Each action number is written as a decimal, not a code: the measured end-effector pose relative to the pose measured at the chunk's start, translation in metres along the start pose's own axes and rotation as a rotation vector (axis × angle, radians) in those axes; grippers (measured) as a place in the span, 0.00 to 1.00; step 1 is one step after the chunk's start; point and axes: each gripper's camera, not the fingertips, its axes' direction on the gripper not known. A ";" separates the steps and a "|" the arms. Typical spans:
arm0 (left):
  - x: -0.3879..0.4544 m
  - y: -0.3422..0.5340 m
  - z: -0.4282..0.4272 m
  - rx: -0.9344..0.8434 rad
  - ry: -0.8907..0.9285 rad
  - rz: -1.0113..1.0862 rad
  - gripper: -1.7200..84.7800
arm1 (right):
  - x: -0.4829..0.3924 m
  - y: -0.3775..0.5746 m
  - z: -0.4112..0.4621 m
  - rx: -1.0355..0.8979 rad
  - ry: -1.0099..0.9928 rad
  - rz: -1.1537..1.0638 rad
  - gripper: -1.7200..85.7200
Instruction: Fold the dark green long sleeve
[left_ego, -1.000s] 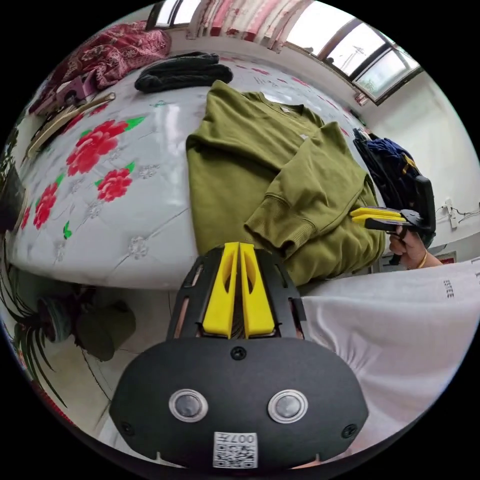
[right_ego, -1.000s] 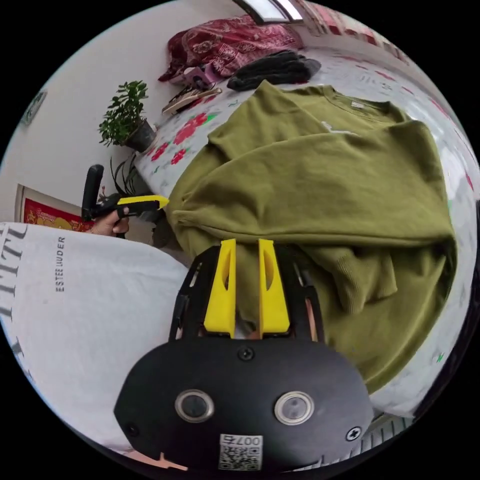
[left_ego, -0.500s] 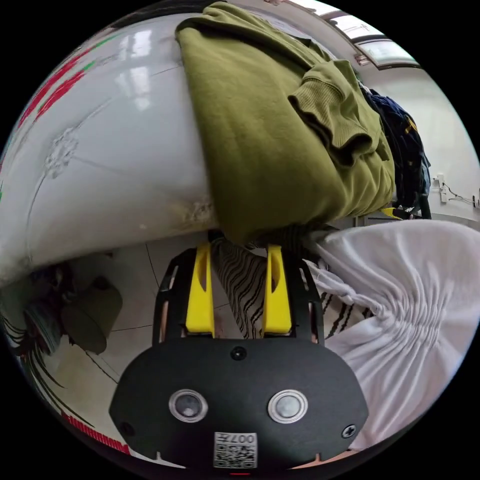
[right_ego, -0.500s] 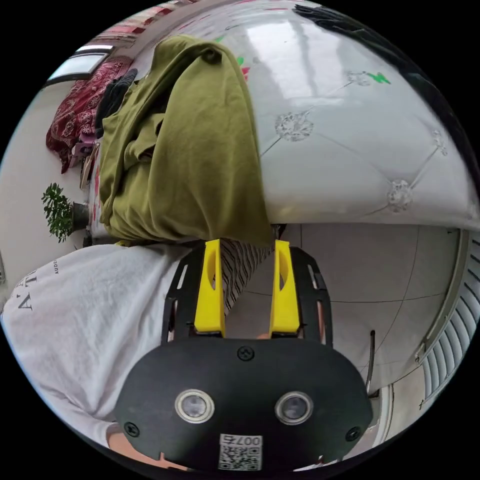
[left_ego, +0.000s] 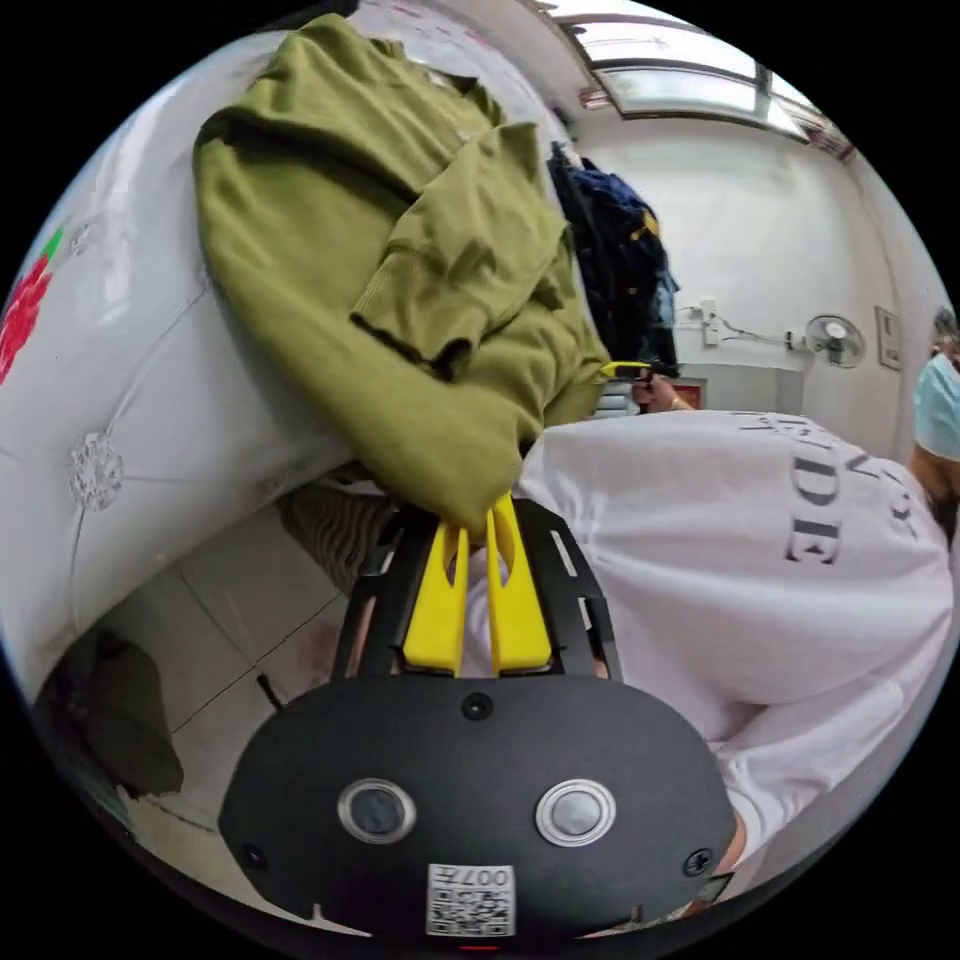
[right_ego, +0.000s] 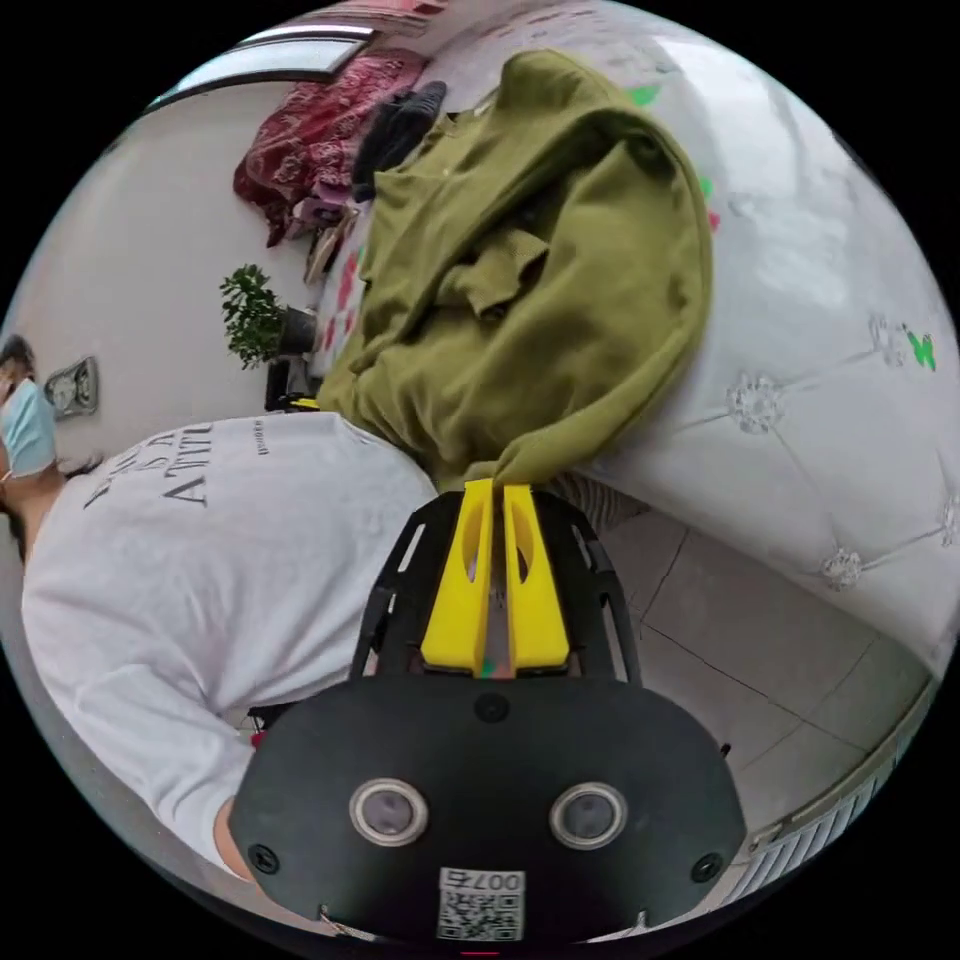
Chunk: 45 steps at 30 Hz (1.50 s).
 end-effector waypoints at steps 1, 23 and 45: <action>0.004 -0.006 -0.013 0.036 0.034 0.028 0.02 | -0.007 -0.006 -0.029 0.045 -0.058 -0.037 0.02; -0.011 -0.148 -0.062 0.512 -0.569 -0.194 0.14 | -0.023 -0.165 -0.151 0.462 0.408 -0.009 0.11; -0.021 -0.065 -0.043 0.521 -0.489 -0.347 0.15 | 0.000 -0.067 -0.198 0.482 0.242 0.164 0.13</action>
